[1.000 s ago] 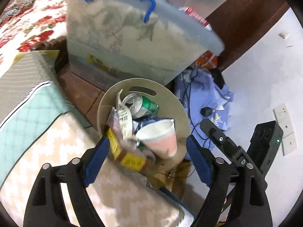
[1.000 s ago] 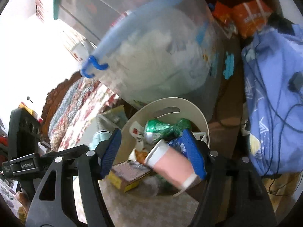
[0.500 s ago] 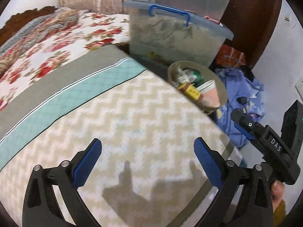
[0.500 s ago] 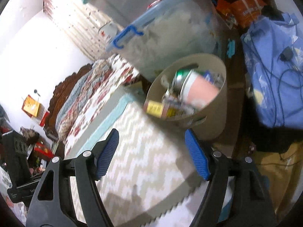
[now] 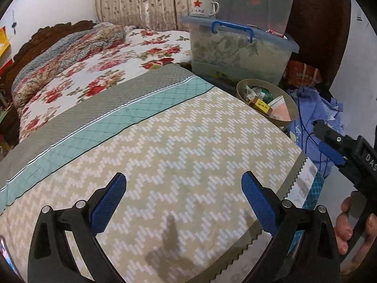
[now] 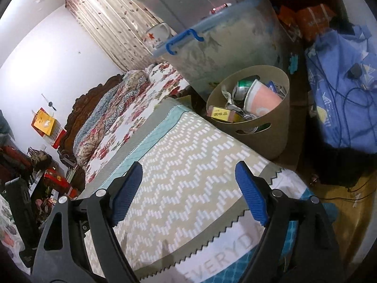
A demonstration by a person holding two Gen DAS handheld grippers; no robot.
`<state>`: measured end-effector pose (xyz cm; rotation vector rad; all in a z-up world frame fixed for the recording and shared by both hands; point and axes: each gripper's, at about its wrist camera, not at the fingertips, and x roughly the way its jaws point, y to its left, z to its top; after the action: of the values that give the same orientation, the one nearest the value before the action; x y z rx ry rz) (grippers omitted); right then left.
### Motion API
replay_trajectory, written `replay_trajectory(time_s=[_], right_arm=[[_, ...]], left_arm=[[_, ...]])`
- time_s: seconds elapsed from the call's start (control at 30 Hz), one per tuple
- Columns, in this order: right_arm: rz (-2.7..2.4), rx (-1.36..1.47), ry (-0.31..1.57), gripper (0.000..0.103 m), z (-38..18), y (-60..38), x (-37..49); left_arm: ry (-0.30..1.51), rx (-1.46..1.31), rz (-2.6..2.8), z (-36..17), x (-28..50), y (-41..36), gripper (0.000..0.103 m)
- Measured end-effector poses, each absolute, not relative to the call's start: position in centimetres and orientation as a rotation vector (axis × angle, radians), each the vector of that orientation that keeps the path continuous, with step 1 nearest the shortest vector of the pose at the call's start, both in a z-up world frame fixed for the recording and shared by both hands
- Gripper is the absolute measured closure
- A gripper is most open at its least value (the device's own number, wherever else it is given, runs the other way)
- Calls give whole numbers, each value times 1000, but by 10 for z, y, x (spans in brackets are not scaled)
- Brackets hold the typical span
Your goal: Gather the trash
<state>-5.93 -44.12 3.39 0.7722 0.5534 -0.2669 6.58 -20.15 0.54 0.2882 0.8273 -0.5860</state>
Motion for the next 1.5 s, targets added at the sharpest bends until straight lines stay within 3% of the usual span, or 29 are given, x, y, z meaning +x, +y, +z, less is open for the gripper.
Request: replay_trajectory(time_s=[0.97, 1.5], right_arm=[[-226, 674, 464, 16, 86, -387, -106], [-215, 663, 457, 15, 92, -378, -109]], left_arm=[[664, 231, -400, 46, 12, -123, 9], [633, 254, -338, 50, 5, -120, 9]])
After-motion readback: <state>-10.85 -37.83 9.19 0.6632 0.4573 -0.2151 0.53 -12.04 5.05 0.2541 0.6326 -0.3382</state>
